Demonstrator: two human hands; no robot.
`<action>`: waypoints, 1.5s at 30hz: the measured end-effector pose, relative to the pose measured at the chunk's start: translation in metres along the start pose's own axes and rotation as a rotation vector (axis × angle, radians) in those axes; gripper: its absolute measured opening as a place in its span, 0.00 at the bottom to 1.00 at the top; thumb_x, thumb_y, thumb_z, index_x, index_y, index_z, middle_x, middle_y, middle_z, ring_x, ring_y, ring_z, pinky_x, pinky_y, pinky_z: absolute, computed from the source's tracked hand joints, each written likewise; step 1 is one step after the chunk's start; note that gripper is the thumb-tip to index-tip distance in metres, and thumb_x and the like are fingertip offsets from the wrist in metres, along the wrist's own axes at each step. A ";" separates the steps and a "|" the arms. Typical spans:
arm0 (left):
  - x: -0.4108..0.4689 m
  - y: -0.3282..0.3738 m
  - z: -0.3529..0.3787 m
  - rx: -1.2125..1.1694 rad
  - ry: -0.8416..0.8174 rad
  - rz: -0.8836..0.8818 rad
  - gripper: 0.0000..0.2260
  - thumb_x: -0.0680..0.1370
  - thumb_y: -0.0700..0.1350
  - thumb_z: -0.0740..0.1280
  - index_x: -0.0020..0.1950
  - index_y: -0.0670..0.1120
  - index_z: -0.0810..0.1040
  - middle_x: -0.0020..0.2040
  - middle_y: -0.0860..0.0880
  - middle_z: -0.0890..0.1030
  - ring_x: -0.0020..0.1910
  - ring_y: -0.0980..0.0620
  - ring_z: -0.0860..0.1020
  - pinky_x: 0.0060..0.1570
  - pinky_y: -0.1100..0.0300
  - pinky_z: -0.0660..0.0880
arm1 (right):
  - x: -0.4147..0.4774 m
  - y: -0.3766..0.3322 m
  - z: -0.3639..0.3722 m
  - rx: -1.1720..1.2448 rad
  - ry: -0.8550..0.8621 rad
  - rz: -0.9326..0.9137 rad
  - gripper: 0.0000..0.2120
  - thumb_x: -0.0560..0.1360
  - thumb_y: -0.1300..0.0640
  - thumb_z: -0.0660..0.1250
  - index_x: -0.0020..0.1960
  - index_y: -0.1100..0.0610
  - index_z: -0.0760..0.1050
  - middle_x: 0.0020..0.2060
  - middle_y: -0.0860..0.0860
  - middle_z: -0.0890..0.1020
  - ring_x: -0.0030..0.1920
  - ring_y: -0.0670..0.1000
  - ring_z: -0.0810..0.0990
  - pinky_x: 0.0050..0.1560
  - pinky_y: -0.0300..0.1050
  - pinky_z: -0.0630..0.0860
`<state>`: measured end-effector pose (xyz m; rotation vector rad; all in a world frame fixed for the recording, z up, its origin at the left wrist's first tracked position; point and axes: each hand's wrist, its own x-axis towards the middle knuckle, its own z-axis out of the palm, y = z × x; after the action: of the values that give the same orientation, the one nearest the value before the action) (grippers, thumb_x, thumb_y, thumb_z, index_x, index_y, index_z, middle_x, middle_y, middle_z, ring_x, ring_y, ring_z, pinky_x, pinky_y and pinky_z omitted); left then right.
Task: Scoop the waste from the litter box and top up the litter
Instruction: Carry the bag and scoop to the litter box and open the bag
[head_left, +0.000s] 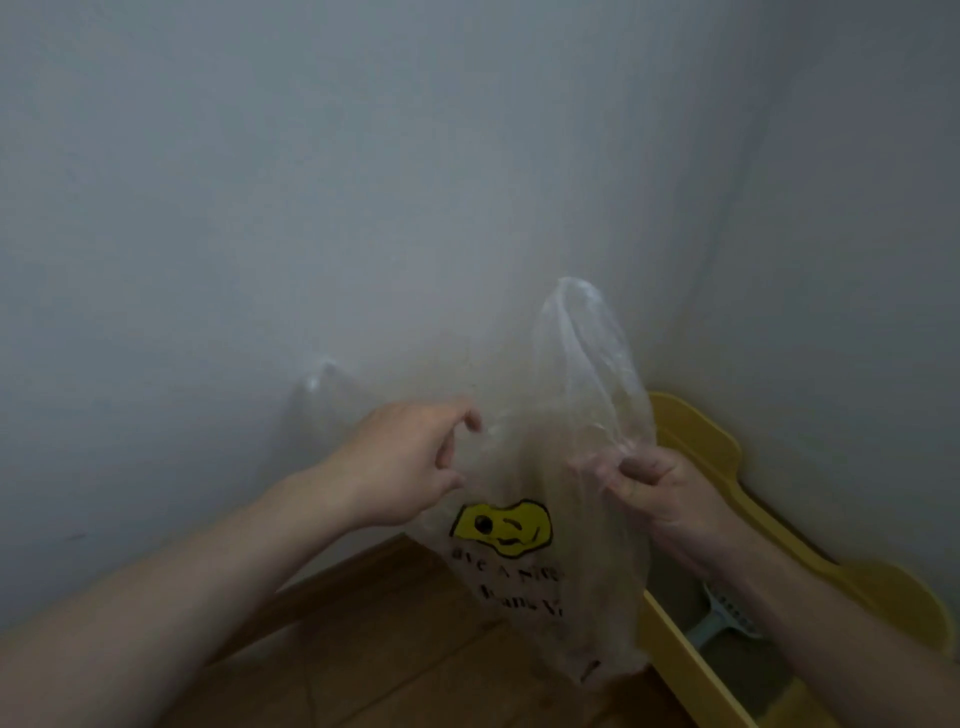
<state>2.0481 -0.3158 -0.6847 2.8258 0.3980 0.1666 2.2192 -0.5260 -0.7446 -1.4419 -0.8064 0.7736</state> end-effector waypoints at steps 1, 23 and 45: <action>-0.001 -0.005 0.002 -0.035 -0.007 0.006 0.13 0.72 0.51 0.75 0.53 0.55 0.75 0.37 0.56 0.78 0.39 0.57 0.77 0.46 0.51 0.77 | 0.001 0.002 0.000 0.005 0.008 0.005 0.28 0.58 0.33 0.79 0.48 0.52 0.87 0.53 0.54 0.86 0.57 0.52 0.83 0.58 0.46 0.80; -0.017 0.012 0.030 -0.163 0.116 0.212 0.04 0.71 0.41 0.70 0.36 0.47 0.82 0.33 0.52 0.79 0.33 0.53 0.76 0.36 0.56 0.74 | 0.005 -0.112 0.046 -0.539 0.047 -0.505 0.10 0.74 0.62 0.70 0.54 0.56 0.81 0.48 0.46 0.84 0.50 0.44 0.83 0.54 0.37 0.79; -0.029 -0.009 0.085 -0.442 -0.110 -0.137 0.02 0.70 0.42 0.71 0.39 0.44 0.82 0.36 0.49 0.82 0.34 0.56 0.78 0.38 0.53 0.77 | 0.043 -0.010 0.087 -0.944 -0.252 -0.194 0.06 0.74 0.58 0.69 0.47 0.50 0.84 0.40 0.45 0.85 0.39 0.43 0.81 0.40 0.43 0.78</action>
<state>2.0313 -0.3379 -0.7705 2.3536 0.4636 0.0598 2.1682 -0.4434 -0.7366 -2.0576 -1.6144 0.4233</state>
